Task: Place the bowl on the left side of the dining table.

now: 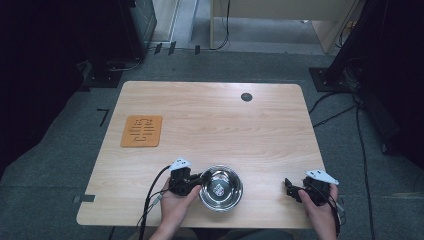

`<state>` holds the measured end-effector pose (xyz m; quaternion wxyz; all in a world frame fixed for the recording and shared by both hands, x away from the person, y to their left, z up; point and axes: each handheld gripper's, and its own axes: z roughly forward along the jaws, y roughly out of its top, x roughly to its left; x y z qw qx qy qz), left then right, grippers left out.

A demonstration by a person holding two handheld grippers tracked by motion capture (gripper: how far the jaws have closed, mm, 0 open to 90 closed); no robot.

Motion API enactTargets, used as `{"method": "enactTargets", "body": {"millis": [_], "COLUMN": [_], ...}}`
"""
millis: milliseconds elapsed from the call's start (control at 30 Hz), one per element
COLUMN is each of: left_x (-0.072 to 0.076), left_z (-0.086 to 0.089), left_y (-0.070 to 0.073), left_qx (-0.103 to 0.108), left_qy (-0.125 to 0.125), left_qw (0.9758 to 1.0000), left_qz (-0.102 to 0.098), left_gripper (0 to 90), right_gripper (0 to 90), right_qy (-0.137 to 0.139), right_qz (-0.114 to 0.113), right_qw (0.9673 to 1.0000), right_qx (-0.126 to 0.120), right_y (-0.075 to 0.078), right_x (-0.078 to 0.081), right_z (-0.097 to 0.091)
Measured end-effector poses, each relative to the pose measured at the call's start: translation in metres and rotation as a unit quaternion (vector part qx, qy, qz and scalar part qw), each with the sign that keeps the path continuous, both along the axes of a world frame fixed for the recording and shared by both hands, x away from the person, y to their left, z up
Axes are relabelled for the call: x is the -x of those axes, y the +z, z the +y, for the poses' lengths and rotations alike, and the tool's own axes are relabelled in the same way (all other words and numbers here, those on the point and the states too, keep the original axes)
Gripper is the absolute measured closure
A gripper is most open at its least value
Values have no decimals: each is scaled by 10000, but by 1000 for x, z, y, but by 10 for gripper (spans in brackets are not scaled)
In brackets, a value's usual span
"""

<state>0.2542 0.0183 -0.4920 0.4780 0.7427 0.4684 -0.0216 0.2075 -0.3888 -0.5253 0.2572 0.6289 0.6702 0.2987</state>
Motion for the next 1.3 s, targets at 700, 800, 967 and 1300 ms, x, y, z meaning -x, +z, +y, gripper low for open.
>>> {"method": "enactTargets", "body": {"millis": [700, 800, 967, 1300], "left_x": [-15, -17, -20, -26], "left_z": [20, 22, 29, 47], "left_y": [9, 9, 10, 14], "left_qx": [143, 129, 129, 203], "left_qy": [234, 261, 311, 556], "left_qw": [9996, 9996, 9994, 9981], "left_qz": [-46, -59, -98, -142], "left_gripper": [847, 847, 848, 848], "right_gripper": [77, 77, 78, 78], "right_qy": [-1, 0, -1, 0], "right_qz": [1, 1, 2, 0], "right_qw": [10000, 10000, 10000, 10000], "right_qx": [0, 0, -1, 0], "right_y": [0, 0, 0, 0], "right_x": [0, 0, 0, 0], "right_z": [0, 0, 0, 0]}}
